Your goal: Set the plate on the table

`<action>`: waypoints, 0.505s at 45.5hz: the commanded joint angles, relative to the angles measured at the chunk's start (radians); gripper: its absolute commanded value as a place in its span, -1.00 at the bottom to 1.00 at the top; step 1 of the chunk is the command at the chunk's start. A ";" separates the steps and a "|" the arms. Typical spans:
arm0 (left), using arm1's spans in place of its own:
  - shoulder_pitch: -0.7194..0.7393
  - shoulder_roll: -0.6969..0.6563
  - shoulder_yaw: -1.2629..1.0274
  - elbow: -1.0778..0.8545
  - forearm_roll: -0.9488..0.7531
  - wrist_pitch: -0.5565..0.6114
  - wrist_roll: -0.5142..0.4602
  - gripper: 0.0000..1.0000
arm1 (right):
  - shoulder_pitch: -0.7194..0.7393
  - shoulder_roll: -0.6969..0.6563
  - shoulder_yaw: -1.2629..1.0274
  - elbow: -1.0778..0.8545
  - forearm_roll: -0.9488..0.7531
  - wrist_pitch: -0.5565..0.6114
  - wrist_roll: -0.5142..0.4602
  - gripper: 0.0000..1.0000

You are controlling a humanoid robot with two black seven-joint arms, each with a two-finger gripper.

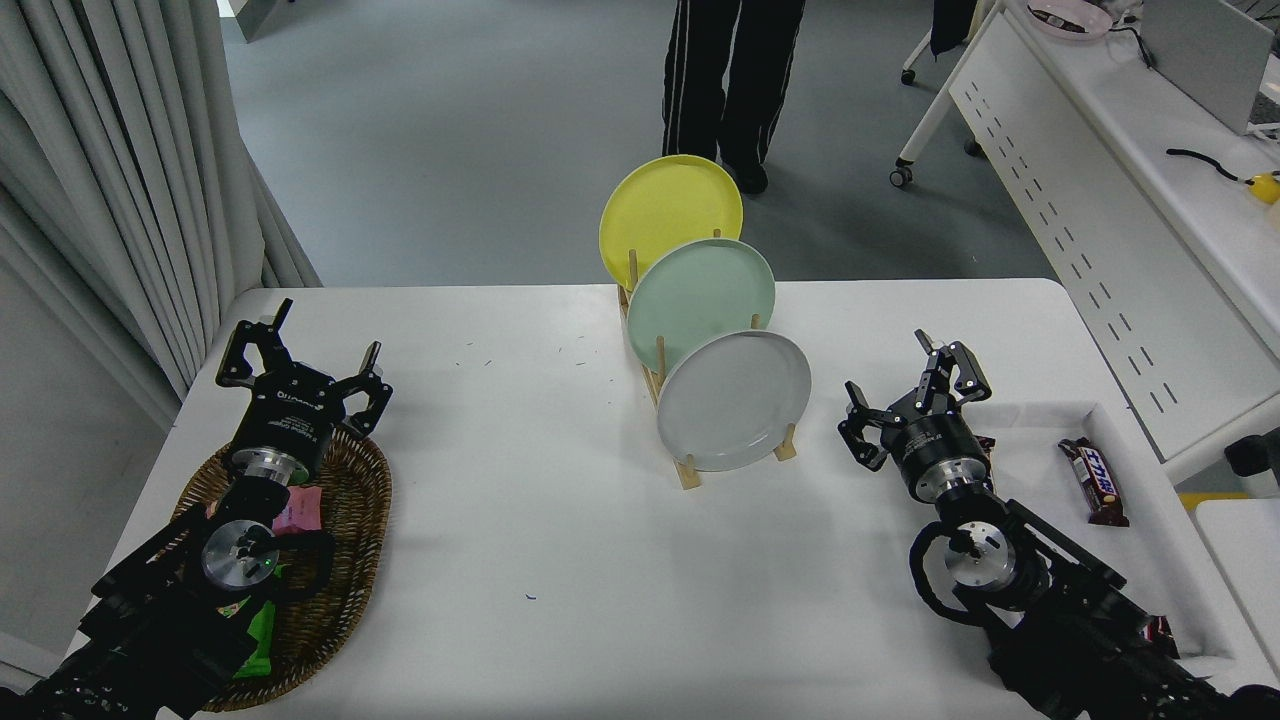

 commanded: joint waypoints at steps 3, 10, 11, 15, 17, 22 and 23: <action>0.000 0.000 0.000 0.000 0.000 0.000 0.000 1.00 | -0.001 -0.004 0.000 -0.001 0.000 0.001 0.000 0.98; 0.000 0.000 0.000 0.000 0.000 0.000 -0.001 1.00 | -0.001 -0.005 0.000 -0.001 0.000 0.001 0.000 0.98; 0.000 0.000 0.000 0.000 0.000 0.000 0.000 1.00 | -0.001 -0.007 0.000 -0.001 0.000 0.001 0.000 0.98; 0.000 0.000 0.000 0.000 0.000 0.000 -0.001 1.00 | -0.001 -0.007 0.000 -0.003 0.000 0.001 0.000 0.98; 0.000 0.000 0.000 0.000 0.000 0.000 0.000 1.00 | -0.001 -0.007 0.000 -0.003 0.000 0.001 0.000 0.98; 0.000 0.000 0.000 0.000 0.000 0.000 -0.001 1.00 | -0.001 -0.007 0.000 -0.003 0.000 0.000 0.000 0.98; 0.000 0.000 0.000 0.000 0.000 0.000 0.000 1.00 | -0.001 -0.007 -0.002 -0.003 0.000 0.001 0.000 0.98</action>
